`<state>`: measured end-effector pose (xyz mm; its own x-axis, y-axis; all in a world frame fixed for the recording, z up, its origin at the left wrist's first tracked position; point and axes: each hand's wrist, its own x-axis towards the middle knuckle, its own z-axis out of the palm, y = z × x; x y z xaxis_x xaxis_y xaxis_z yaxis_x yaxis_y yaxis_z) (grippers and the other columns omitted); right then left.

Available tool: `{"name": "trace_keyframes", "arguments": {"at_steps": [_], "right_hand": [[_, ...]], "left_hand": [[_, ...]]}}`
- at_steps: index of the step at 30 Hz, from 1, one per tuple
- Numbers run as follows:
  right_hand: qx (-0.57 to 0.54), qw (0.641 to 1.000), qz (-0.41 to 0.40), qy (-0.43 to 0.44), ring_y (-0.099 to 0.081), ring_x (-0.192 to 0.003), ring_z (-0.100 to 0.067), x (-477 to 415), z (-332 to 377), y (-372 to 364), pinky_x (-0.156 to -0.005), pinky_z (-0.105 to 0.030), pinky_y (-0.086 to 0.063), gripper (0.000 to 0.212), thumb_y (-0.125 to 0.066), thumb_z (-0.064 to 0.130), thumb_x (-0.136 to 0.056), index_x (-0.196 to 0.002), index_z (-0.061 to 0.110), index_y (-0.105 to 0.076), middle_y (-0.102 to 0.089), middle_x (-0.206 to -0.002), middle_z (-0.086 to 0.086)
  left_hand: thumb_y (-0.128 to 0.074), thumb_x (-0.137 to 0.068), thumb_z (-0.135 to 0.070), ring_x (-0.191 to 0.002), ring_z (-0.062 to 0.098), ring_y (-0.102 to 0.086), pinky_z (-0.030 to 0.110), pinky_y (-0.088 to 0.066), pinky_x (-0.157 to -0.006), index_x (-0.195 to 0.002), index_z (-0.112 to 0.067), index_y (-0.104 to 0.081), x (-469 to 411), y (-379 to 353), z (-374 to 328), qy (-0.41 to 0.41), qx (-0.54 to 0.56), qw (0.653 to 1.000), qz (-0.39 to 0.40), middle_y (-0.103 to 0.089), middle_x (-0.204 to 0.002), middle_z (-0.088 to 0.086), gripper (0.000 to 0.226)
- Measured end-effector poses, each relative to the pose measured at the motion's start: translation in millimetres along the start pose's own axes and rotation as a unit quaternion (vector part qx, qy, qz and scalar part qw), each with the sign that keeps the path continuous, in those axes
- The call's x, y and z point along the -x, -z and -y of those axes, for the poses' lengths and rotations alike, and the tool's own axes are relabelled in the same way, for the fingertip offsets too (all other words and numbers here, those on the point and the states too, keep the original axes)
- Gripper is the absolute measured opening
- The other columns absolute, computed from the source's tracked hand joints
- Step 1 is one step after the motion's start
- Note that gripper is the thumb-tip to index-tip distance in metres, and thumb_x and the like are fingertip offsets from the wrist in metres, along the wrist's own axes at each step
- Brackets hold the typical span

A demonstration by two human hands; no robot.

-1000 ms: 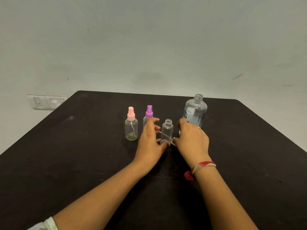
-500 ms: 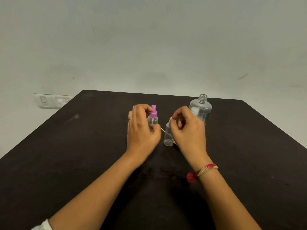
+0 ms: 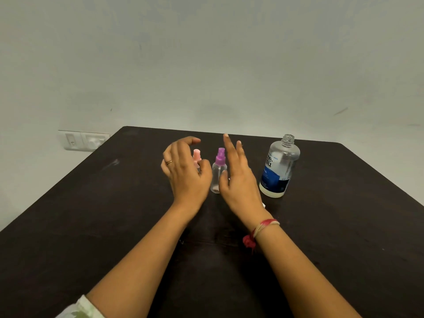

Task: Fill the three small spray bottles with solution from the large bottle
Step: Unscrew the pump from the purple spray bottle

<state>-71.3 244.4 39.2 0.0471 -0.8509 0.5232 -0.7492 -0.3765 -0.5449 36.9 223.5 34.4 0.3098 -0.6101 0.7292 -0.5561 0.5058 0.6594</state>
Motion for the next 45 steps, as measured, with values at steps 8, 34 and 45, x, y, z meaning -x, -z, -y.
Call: {"name": "trace_keyframes", "arguments": {"at_steps": [8, 34, 45], "right_hand": [[0.072, 0.996, 0.057, -0.003, -0.046, -0.130, -0.029, -12, 0, -5, -0.098, -0.045, -0.045, 0.044, -0.039, 0.025, -0.101, -0.145, 0.026, -0.033, -0.027, -0.155, -0.007], [-0.229, 0.958, -0.170, -0.012, -0.052, -0.062, -0.004, -7, -5, 38, -0.058, -0.013, -0.042, 0.020, -0.079, 0.019, -0.076, -0.090, 0.021, -0.065, -0.065, -0.083, 0.010], [-0.260, 0.956, -0.133, -0.028, -0.056, -0.070, -0.004, -5, 0, 33, -0.064, -0.017, -0.047, 0.024, -0.084, 0.021, -0.069, -0.084, 0.019, -0.065, -0.064, -0.079, 0.009]], "left_hand": [[-0.049, -0.072, -0.014, -0.116, 0.015, -0.038, 0.048, -0.031, -0.099, -0.109, -0.019, -0.055, 5, -1, 0, -0.018, -0.007, 1.000, 0.022, -0.047, -0.107, -0.012, 0.037], [-0.059, -0.078, -0.051, -0.084, 0.005, -0.057, 0.034, -0.055, -0.069, -0.118, -0.022, -0.049, 25, -5, -17, -0.043, 0.035, 0.975, 0.213, -0.058, -0.102, -0.008, 0.050], [-0.060, -0.070, -0.049, -0.075, 0.007, -0.062, 0.034, -0.055, -0.063, -0.101, -0.023, -0.053, 29, -7, -13, -0.006, 0.079, 0.974, 0.212, -0.062, -0.083, -0.009, 0.042]]}}
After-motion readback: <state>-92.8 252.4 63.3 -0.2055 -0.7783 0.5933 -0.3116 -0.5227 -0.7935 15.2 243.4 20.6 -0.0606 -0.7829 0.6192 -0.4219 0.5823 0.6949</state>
